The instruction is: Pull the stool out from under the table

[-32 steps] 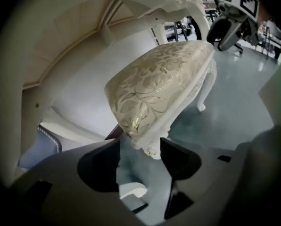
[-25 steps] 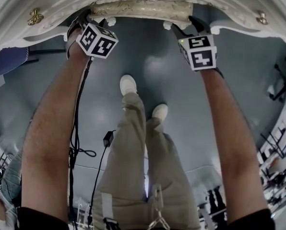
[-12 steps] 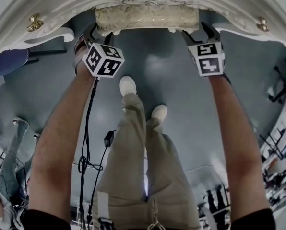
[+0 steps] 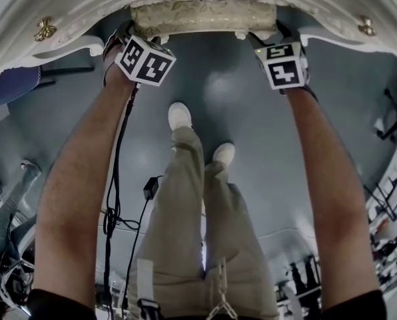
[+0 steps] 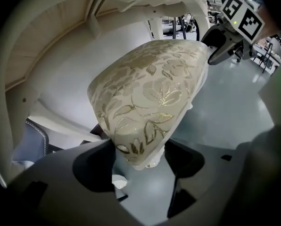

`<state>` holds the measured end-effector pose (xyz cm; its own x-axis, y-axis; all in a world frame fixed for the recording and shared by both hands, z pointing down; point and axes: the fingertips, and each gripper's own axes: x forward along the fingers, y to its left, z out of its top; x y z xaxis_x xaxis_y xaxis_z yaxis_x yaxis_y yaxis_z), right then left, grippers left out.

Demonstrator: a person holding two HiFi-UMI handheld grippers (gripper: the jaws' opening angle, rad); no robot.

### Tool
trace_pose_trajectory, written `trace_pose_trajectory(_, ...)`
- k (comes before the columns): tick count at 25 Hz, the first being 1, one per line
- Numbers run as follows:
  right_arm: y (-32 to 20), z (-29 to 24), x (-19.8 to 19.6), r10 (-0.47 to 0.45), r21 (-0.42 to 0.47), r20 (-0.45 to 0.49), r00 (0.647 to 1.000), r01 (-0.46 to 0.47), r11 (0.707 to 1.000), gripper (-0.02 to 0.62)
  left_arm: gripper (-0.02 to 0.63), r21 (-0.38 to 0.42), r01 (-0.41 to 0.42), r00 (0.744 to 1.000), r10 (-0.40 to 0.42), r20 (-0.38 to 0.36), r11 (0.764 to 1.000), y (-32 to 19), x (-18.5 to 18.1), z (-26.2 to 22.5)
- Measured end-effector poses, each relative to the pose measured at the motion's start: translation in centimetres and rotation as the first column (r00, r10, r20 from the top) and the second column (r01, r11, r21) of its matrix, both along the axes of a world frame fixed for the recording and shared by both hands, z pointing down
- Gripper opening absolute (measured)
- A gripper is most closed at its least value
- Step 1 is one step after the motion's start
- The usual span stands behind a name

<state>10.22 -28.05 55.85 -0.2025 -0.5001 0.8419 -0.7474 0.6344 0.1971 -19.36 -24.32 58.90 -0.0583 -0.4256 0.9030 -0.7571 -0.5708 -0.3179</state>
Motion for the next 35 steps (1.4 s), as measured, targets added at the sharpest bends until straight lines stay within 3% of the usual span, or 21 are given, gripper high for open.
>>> trace_pose_trajectory(15, 5.2, -0.2, 0.8, 0.017, -0.02, -0.008, 1.0, -0.017, 1.0, 0.293, 0.307, -0.014, 0.033, 0.999, -0.032, 0.029, 0.999, 4.2, 0.3, -0.3)
trace_pose_trajectory(35, 16.4, -0.2, 3.2, -0.077, -0.08, -0.005, 0.997, 0.076, 0.994, 0.264, 0.307, -0.062, 0.104, 0.994, -0.103, 0.026, 0.993, 18.3, 2.7, -0.4)
